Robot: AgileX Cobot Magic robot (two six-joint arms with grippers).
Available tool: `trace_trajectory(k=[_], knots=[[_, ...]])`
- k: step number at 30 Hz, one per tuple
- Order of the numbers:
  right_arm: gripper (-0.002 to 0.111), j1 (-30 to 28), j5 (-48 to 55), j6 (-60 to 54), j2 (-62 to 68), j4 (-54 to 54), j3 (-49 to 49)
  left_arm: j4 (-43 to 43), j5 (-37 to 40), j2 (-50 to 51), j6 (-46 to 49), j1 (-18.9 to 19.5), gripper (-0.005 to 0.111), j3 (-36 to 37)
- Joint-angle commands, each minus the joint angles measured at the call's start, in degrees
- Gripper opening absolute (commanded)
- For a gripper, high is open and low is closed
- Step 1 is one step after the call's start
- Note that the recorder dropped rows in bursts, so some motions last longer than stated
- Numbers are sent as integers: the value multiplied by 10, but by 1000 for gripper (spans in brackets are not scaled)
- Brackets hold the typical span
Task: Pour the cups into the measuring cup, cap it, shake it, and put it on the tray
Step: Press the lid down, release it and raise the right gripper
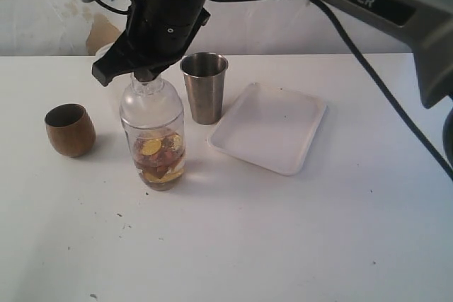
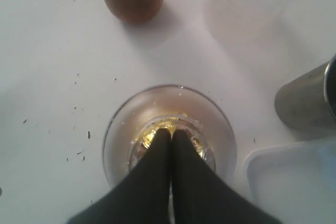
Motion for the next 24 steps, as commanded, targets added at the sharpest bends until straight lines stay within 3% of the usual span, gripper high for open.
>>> trace_trajectory(k=[1, 15, 24], knots=[[0, 0, 21, 3, 13, 2, 1, 0, -7, -3, 0, 0, 0, 3], [0, 0, 59, 5, 48, 2, 1, 0, -7, -3, 0, 0, 0, 3], [0, 0, 27, 1, 37, 0, 1, 0, -7, -3, 0, 0, 0, 3]])
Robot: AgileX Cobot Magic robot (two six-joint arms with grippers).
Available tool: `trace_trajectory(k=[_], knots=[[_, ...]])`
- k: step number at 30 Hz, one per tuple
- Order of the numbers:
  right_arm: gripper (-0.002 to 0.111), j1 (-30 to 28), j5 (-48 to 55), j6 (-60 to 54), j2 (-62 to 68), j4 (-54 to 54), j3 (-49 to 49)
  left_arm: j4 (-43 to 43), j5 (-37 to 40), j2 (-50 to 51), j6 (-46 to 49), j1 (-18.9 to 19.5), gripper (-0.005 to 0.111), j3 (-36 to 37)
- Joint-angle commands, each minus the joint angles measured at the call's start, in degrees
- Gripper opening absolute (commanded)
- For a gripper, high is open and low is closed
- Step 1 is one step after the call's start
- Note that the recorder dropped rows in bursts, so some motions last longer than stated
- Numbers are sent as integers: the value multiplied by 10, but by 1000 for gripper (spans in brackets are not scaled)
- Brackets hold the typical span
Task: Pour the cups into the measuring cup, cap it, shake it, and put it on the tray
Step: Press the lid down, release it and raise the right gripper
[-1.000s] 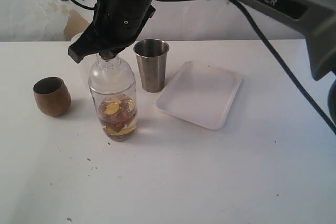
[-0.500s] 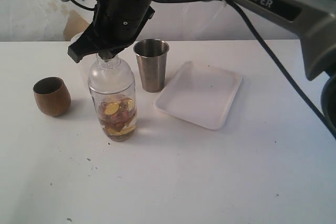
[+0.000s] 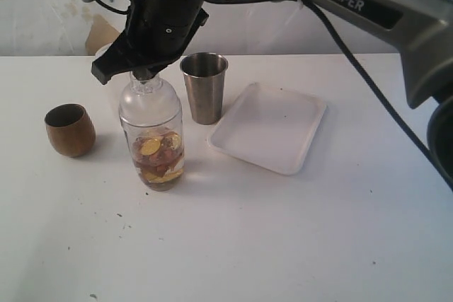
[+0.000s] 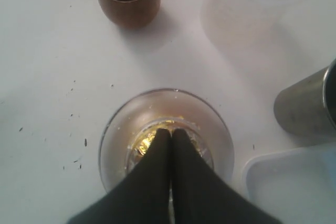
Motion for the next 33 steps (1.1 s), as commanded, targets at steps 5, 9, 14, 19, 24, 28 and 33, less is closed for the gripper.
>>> trace_trajectory(k=[5, 9, 14, 19, 24, 28, 33], knots=[[0, 0, -9, -13, -4, -1, 15, 0, -7, -3, 0, 0, 0, 3], [0, 0, -22, -13, -21, -1, 15, 0, -7, -3, 0, 0, 0, 3], [0, 0, -40, -13, -43, -1, 15, 0, -7, -3, 0, 0, 0, 3], [0, 0, -56, -14, -68, -1, 15, 0, -7, -3, 0, 0, 0, 3], [16, 0, -58, -35, -91, 6, 15, 0, -7, -3, 0, 0, 0, 3], [66, 0, -57, -35, -105, 24, 15, 0, -7, -3, 0, 0, 0, 3], [105, 0, -48, -62, -115, 26, 15, 0, -7, -3, 0, 0, 0, 3]])
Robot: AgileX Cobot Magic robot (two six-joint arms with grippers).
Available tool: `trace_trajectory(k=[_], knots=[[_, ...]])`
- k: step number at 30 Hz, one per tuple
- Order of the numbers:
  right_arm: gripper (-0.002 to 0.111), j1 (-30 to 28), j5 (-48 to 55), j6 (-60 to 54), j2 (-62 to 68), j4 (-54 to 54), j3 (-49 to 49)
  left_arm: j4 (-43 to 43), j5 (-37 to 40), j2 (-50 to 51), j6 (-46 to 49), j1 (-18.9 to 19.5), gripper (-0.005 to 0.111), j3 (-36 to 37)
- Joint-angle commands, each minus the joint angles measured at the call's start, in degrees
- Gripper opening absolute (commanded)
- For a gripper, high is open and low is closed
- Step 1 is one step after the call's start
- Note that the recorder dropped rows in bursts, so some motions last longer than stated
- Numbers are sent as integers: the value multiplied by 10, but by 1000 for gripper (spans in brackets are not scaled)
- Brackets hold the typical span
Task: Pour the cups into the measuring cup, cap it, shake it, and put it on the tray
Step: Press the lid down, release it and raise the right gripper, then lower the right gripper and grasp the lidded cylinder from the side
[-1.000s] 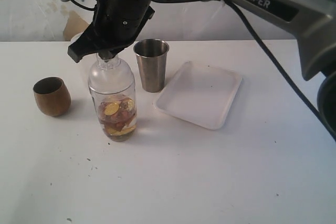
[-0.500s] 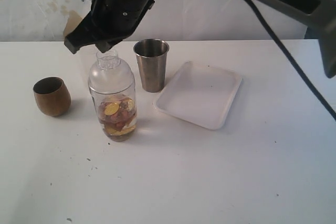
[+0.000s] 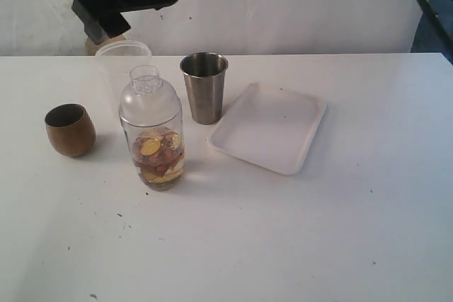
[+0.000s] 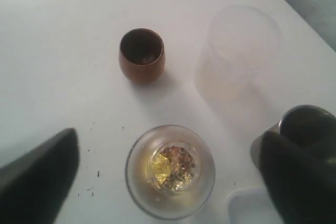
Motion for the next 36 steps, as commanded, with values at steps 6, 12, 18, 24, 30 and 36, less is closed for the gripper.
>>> trace_trajectory(k=[6, 12, 18, 24, 30, 36], knots=[[105, 0, 36, -30, -30, 25, 1, 0, -7, -3, 0, 0, 0, 3], [105, 0, -105, -105, -86, 121, 79, 0, -7, -3, 0, 0, 0, 3], [105, 0, -322, -120, -188, 131, 299, 0, -7, -3, 0, 0, 0, 3], [105, 17, -575, -132, -260, 157, 592, 0, -7, -3, 0, 0, 0, 3], [105, 68, -741, -129, -201, 156, 713, 0, -7, -3, 0, 0, 0, 3], [105, 73, -876, -110, -116, 155, 715, 0, -7, -3, 0, 0, 0, 3]])
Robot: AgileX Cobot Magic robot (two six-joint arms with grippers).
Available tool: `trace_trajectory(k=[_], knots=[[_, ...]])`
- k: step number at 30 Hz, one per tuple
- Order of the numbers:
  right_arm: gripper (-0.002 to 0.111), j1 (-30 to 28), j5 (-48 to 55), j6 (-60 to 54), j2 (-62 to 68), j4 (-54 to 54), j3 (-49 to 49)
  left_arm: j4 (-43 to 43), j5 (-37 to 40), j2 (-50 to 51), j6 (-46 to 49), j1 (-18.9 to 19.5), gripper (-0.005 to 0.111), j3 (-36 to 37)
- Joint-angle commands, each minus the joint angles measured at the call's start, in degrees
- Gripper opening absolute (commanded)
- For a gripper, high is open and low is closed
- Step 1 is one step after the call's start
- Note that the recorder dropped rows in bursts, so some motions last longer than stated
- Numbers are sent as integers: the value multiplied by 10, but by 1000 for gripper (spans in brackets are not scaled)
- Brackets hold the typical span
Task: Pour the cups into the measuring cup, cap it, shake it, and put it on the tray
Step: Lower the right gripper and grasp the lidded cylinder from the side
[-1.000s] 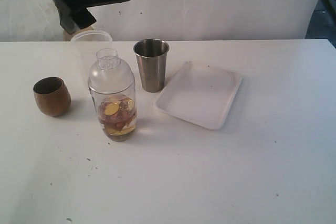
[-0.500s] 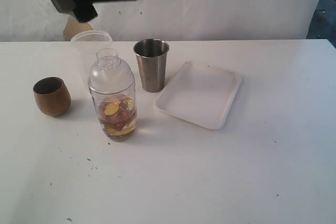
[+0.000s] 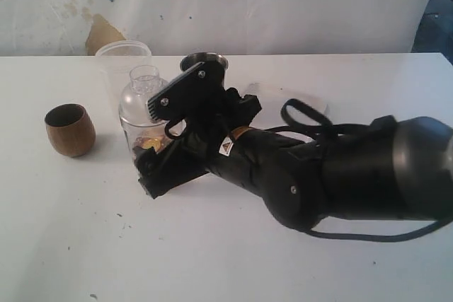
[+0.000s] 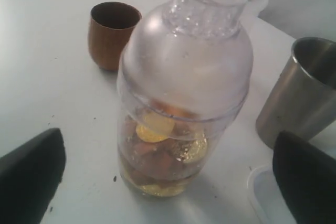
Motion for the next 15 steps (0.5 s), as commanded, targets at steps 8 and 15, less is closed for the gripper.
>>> trace_trajectory(k=[8, 15], knots=[[105, 1, -149, 50, 90, 1, 3, 0, -7, -3, 0, 0, 0, 3], [105, 1, -211, 110, 146, -1, -4, 0, -7, -3, 0, 0, 0, 3]])
